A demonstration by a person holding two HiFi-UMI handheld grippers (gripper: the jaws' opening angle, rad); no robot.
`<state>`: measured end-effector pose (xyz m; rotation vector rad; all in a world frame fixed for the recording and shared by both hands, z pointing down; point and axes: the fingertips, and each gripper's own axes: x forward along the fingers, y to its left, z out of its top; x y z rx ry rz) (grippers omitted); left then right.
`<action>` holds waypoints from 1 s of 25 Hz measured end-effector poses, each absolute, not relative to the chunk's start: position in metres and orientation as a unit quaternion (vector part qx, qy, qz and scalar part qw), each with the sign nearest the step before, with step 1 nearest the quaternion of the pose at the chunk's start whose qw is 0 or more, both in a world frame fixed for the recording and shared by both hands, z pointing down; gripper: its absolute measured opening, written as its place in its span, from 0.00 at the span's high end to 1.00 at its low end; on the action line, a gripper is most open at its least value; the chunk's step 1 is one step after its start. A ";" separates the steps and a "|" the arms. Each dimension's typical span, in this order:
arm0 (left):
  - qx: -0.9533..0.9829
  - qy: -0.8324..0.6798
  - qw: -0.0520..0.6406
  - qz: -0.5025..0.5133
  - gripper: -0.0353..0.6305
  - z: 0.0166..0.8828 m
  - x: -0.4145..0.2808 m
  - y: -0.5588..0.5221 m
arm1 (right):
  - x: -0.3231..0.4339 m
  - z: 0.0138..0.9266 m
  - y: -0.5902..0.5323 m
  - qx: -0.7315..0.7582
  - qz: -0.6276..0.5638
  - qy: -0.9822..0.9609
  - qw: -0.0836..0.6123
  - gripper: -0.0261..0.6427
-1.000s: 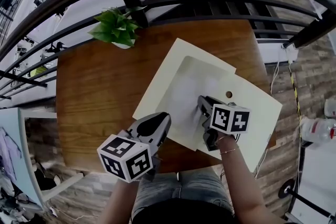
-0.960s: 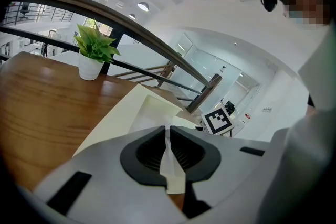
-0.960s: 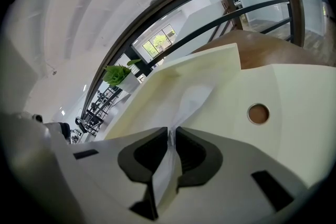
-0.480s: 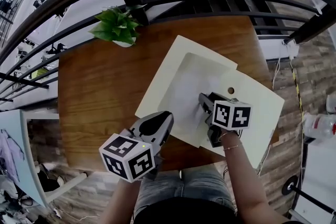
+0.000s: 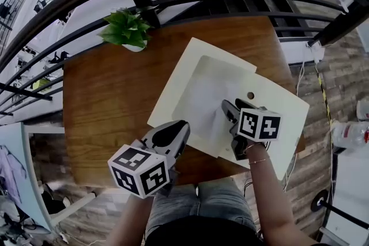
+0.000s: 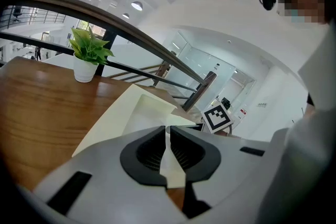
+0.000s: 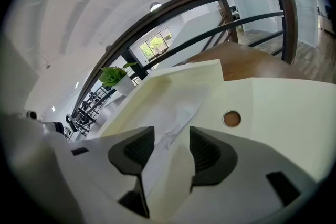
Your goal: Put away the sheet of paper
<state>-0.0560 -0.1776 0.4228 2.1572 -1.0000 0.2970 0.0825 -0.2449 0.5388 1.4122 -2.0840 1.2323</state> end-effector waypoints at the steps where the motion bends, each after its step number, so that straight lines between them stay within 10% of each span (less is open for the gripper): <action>1: 0.840 -0.387 0.361 0.116 0.89 0.421 -0.055 -0.177 | 0.084 0.535 -0.243 0.499 0.431 -0.734 0.164 0.66; 25: 0.893 -0.315 0.306 0.101 0.89 0.375 -0.015 -0.136 | 0.090 0.402 -0.155 0.479 0.406 -0.778 -0.020 0.88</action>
